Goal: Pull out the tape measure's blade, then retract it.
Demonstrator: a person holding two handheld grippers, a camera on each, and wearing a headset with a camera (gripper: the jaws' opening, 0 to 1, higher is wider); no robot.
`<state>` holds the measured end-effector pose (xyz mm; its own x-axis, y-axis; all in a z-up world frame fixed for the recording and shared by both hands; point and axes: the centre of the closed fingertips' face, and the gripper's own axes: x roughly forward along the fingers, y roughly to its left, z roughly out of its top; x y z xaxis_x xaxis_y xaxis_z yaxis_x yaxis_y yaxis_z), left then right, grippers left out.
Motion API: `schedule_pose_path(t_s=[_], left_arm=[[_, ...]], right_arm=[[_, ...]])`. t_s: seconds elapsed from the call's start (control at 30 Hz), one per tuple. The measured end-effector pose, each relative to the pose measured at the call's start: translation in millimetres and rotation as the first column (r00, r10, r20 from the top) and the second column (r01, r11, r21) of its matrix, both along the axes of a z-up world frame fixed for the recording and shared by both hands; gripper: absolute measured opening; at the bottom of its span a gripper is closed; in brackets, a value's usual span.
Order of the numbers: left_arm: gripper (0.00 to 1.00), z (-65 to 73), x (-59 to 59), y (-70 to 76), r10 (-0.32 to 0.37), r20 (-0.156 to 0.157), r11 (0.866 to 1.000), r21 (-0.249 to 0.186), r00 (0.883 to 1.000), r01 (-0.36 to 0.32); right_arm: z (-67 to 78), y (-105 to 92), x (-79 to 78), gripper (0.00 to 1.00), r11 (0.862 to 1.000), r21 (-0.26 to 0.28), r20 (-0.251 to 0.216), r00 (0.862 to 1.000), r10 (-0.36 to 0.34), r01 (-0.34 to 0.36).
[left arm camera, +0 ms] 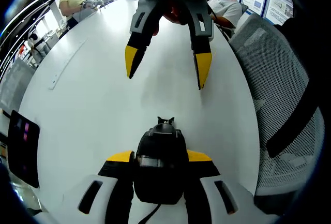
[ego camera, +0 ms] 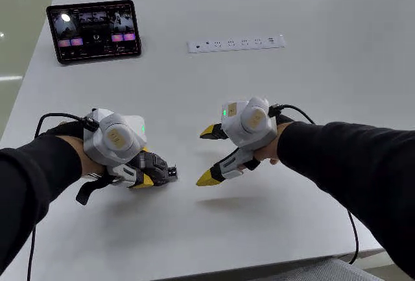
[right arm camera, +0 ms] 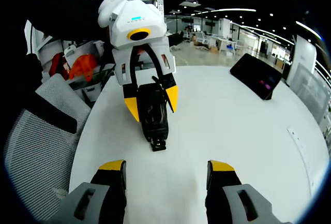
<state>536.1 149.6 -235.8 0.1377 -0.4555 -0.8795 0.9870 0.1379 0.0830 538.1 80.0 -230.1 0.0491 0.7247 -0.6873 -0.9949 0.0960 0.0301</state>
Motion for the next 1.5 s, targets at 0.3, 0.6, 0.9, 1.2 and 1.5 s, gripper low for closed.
schedule_pose_path(t_s=[0.3,0.6,0.9,1.2,1.5], left_arm=[[0.32,-0.8,1.7,0.1,0.005,0.006,1.0,-0.023,1.0,-0.005],[0.32,-0.8,0.8,-1.5,0.006,-0.003,1.0,-0.024,1.0,-0.006],[0.32,-1.9,2.6,-0.9,0.005,-0.008,1.0,-0.026,1.0,-0.005],[0.32,-2.4,3.0,0.1,0.006,-0.008,1.0,-0.029,1.0,-0.007],[0.32,-2.7,2.3,0.0,0.004,-0.01,1.0,-0.031,1.0,-0.004]], right_arm=[[-8.9,17.8,-3.0,0.53,0.999,-0.006,-0.008,0.999,0.034,-0.034],[-21.8,30.8,-6.5,0.36,0.996,-0.026,-0.008,0.997,0.079,-0.08],[-26.2,41.1,-4.4,0.22,0.995,-0.04,0.001,0.996,0.09,-0.09],[-33.6,43.2,-7.1,0.17,0.991,-0.066,0.004,0.993,0.12,-0.12],[-37.7,49.6,-12.2,0.12,0.983,-0.108,0.029,0.988,0.15,-0.146]])
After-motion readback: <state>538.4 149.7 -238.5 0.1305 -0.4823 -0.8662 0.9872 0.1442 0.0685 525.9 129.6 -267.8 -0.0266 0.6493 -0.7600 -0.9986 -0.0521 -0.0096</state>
